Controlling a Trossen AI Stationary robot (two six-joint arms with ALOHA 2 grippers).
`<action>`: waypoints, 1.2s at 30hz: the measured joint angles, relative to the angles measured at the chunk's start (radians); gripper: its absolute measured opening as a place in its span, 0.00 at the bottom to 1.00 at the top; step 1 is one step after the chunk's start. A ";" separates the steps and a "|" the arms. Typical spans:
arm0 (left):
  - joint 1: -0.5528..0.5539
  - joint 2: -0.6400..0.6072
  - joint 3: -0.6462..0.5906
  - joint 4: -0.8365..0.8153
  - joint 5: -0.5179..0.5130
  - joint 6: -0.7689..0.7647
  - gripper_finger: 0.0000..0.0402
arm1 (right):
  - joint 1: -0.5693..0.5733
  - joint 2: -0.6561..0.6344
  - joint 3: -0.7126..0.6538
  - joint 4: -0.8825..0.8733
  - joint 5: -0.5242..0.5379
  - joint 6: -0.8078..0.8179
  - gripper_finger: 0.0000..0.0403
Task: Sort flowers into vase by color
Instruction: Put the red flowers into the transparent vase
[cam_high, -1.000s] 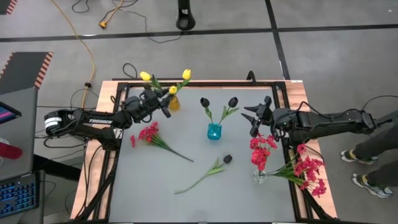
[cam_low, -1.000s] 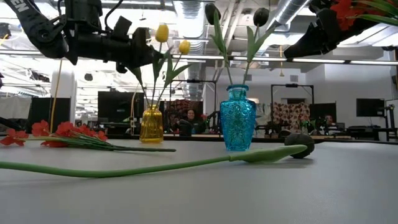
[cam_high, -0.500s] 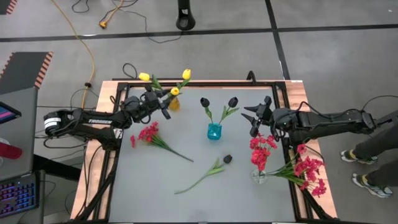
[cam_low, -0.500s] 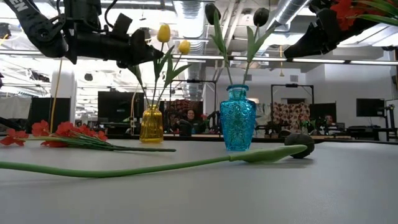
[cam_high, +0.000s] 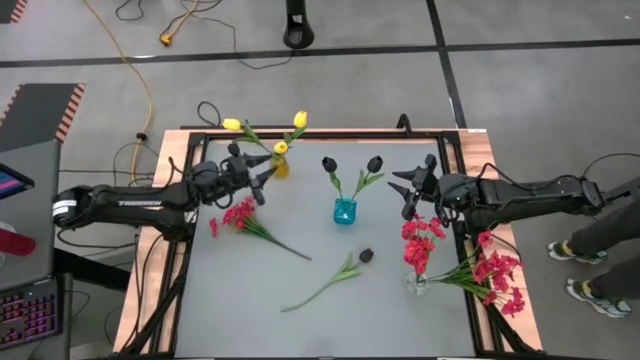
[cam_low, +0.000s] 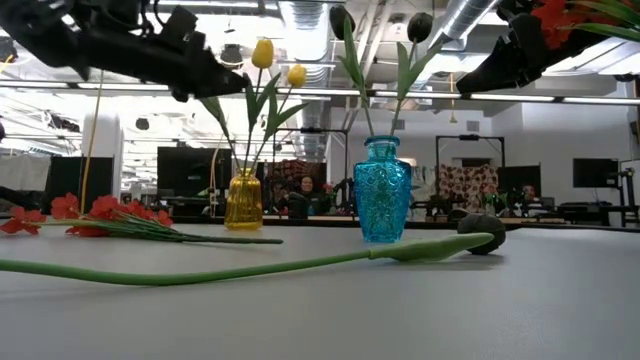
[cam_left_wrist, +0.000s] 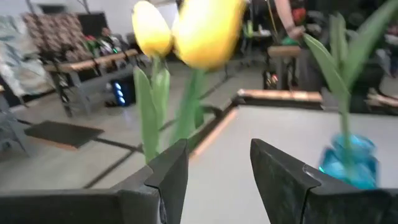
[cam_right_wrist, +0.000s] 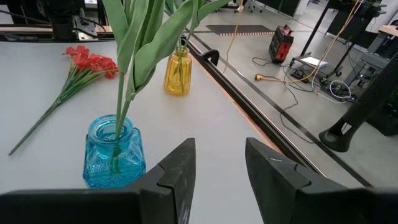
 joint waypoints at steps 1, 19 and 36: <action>-0.010 -0.029 0.000 -0.048 0.000 -0.001 0.40 | 0.000 0.000 0.000 0.000 0.000 0.000 0.41; -0.207 -0.288 0.000 -0.538 0.132 -0.838 0.40 | 0.000 0.000 0.000 0.000 0.000 0.000 0.41; -0.336 -0.214 -0.002 -0.878 0.268 -2.095 0.40 | 0.000 0.000 0.000 -0.001 0.000 0.057 0.41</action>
